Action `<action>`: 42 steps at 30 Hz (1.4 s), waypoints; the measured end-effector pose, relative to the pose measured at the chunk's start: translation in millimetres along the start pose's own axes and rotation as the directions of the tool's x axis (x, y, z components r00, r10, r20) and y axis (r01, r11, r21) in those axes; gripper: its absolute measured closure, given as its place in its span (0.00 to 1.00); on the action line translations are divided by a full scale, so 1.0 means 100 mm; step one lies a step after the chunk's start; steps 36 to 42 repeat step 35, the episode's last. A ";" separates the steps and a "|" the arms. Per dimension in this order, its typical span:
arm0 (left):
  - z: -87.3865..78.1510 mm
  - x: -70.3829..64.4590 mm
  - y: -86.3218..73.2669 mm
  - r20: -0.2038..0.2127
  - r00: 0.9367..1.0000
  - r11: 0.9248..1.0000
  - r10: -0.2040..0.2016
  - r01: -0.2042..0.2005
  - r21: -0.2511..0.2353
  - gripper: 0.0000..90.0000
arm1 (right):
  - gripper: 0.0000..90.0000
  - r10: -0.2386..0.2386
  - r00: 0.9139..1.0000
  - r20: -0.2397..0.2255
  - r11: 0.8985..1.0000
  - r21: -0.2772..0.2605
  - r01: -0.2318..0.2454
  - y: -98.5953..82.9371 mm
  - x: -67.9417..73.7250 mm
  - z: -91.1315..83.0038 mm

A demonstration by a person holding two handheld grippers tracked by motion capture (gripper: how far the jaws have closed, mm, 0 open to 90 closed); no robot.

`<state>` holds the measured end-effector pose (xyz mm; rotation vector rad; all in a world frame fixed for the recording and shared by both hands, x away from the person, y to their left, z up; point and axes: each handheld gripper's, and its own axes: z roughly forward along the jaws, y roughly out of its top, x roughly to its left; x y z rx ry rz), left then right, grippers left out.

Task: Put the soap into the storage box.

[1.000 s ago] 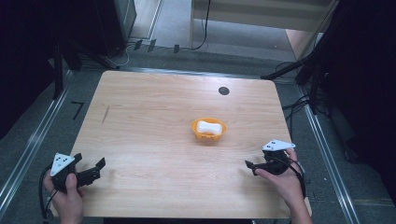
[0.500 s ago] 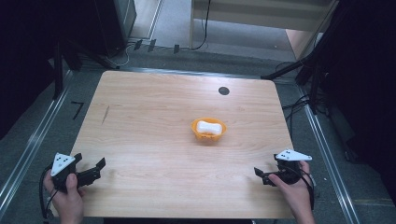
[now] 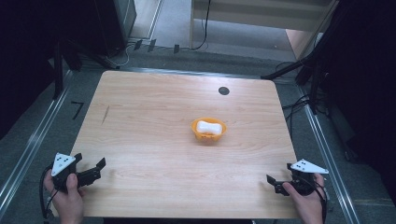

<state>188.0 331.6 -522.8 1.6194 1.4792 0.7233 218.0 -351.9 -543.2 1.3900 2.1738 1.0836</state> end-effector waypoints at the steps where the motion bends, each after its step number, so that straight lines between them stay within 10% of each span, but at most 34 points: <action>1: 0.00 0.00 0.00 0.000 1.000 1.000 0.001 -0.001 0.000 0.10 | 0.00 0.005 1.000 0.003 1.000 -0.002 -0.005 -0.02 -0.02 -0.01; 42: 0.00 0.00 0.00 0.000 1.000 1.000 -0.001 0.001 0.006 0.10 | 0.00 0.165 0.986 0.037 0.970 -0.187 -0.156 -0.41 -0.30 -0.42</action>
